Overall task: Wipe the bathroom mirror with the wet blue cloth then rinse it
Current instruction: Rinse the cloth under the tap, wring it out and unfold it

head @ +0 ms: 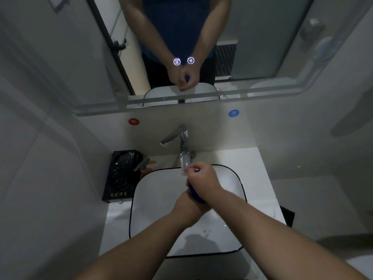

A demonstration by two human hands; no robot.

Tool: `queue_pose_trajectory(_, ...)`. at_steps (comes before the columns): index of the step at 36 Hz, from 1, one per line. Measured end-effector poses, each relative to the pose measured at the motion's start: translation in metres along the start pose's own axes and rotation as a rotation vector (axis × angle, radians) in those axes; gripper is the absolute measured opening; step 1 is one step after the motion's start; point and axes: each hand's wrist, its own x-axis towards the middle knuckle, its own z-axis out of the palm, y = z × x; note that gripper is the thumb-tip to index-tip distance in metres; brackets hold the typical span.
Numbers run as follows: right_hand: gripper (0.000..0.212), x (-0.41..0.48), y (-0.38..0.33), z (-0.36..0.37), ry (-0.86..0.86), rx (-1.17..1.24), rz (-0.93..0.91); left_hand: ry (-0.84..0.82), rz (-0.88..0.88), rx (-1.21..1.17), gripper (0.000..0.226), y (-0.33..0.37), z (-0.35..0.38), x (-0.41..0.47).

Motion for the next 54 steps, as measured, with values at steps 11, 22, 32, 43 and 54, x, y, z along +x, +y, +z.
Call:
queue_pose_trajectory(11, 0.026, 0.009, 0.036, 0.004, 0.191, 0.381, 0.311, 0.045, -0.045, 0.339, 0.043, -0.006, 0.012, 0.012)
queue_pose_trajectory(22, 0.02, 0.01, 0.033, -0.011, 0.063, 0.609, 0.534, 0.073, -0.085, 0.201, 0.068, -0.008, 0.013, -0.001)
queue_pose_trajectory(32, 0.073, -0.011, 0.052, -0.055, -0.281, 0.26, 0.32, -0.061, -0.061, -0.212, 0.037, 0.003, -0.028, -0.044)
queue_pose_trajectory(43, 0.049, -0.035, 0.039, -0.073, -0.532, -0.034, -0.036, -0.028, -0.082, -0.653, 0.066, -0.006, -0.023, -0.081)
queue_pose_trajectory(54, 0.039, -0.063, 0.006, -0.09, -0.448, -0.257, -0.392, -0.07, -0.034, -1.218, 0.052, 0.023, -0.024, -0.131)
